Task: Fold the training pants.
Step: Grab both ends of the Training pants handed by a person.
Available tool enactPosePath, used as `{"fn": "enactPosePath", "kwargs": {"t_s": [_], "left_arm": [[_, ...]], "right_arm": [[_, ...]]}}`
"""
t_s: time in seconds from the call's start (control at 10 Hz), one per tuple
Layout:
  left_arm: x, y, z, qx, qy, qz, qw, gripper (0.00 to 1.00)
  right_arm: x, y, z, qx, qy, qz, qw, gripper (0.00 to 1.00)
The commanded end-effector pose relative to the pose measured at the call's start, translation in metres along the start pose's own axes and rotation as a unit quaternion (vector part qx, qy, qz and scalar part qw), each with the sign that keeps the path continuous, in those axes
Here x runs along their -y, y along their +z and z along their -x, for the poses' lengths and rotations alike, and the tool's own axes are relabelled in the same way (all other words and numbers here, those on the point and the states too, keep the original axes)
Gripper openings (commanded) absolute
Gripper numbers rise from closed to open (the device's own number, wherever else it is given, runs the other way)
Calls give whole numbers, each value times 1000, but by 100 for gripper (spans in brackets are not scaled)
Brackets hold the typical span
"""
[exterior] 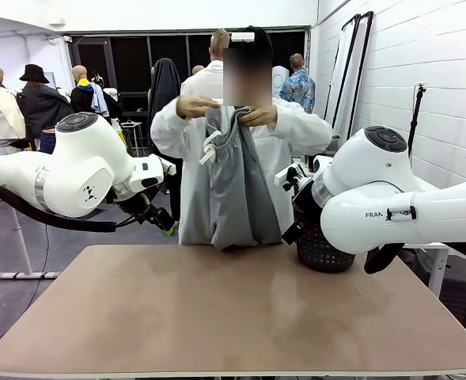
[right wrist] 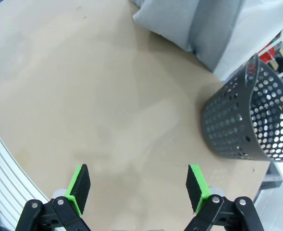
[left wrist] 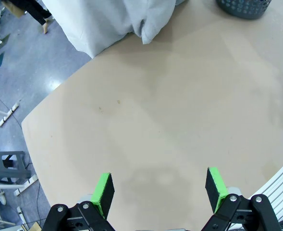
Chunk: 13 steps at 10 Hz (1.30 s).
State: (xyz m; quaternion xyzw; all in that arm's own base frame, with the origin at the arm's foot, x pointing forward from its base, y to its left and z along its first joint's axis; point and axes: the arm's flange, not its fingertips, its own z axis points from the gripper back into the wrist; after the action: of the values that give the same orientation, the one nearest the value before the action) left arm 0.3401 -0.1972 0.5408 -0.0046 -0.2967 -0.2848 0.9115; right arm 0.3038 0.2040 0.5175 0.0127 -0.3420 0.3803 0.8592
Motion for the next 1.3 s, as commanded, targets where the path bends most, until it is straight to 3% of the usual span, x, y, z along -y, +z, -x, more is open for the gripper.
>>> {"fn": "enactPosePath", "kwargs": {"t_s": [0.0, 1.2], "left_arm": [[0, 0, 0, 0, -2, 0, 1000, 100], [0, 0, 0, 0, -2, 0, 1000, 100]], "right_arm": [[0, 0, 0, 0, 2, 0, 1000, 100], [0, 0, 0, 0, 2, 0, 1000, 100]]}}
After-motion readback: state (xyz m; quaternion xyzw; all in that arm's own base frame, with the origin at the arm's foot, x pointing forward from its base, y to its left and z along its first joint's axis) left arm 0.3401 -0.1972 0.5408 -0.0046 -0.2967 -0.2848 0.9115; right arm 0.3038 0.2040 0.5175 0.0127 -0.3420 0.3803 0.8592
